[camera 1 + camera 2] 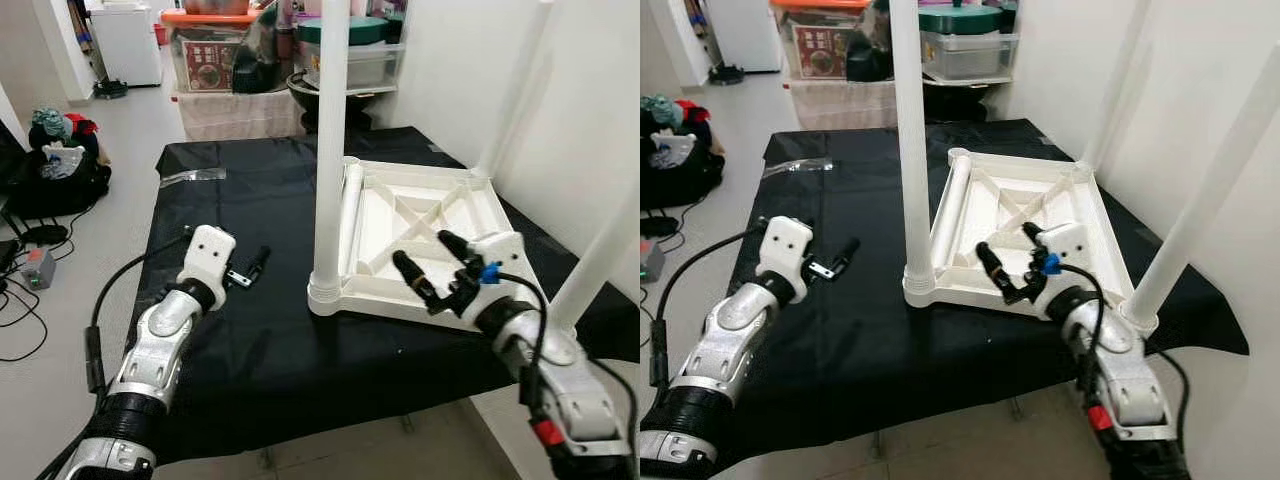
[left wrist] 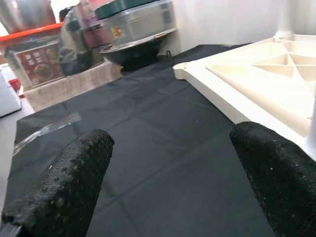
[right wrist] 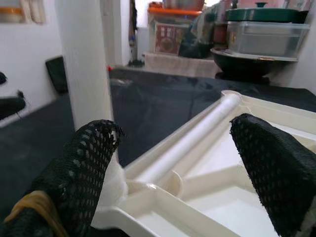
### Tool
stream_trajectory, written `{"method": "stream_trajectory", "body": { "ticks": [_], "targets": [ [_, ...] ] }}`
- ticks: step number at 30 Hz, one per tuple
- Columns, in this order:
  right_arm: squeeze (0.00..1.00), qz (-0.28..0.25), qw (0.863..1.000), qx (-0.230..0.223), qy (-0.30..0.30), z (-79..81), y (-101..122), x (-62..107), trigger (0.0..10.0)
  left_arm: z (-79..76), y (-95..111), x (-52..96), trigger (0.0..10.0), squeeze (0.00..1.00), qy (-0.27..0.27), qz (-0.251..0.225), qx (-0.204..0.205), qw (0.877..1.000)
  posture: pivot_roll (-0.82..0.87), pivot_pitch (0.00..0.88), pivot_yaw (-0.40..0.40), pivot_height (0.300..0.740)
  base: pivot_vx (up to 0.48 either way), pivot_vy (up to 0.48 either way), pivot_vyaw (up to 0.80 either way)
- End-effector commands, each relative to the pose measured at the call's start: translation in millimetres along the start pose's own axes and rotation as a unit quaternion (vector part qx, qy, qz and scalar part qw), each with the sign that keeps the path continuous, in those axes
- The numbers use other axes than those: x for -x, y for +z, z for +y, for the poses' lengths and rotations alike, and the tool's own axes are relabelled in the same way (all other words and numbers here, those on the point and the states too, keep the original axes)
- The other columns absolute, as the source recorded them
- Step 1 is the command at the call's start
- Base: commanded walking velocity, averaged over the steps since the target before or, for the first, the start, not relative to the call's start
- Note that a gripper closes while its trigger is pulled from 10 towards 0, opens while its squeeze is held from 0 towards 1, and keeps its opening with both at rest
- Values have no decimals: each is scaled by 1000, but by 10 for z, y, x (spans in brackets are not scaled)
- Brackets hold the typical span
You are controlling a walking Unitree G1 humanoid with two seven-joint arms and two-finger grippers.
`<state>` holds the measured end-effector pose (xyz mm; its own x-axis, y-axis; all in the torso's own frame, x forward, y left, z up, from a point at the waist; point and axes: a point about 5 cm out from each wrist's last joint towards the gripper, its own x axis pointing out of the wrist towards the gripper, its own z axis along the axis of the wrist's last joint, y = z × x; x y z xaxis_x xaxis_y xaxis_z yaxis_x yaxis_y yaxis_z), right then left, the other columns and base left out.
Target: Building children table
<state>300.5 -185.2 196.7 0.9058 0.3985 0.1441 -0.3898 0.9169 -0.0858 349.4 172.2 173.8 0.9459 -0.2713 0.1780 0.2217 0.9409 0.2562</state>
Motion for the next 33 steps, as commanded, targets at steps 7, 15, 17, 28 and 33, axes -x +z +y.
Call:
{"method": "stream_trajectory", "body": {
  "ticks": [7,15,17,28,33],
  "targets": [
    [0,-17,997,-54,42,193,62,-17,10000,85,49,4,10000,0,21,-14,16,1000,47,0,-51,740,0,0,0],
    [0,-4,997,-47,67,249,36,-12,10000,128,72,2,10000,0,27,-20,20,999,47,0,-51,740,98,0,0],
    [0,-6,997,-43,64,235,56,-33,10000,125,76,1,10000,0,26,-20,20,999,49,0,-54,740,262,0,0],
    [0,-16,999,-21,46,198,133,-116,10000,115,86,7,10000,0,25,-22,21,999,54,0,-57,740,275,0,291],
    [0,-14,998,-30,52,208,115,-94,10000,111,85,3,10000,0,24,-22,21,999,52,0,-56,740,270,0,480]
  ]
}}
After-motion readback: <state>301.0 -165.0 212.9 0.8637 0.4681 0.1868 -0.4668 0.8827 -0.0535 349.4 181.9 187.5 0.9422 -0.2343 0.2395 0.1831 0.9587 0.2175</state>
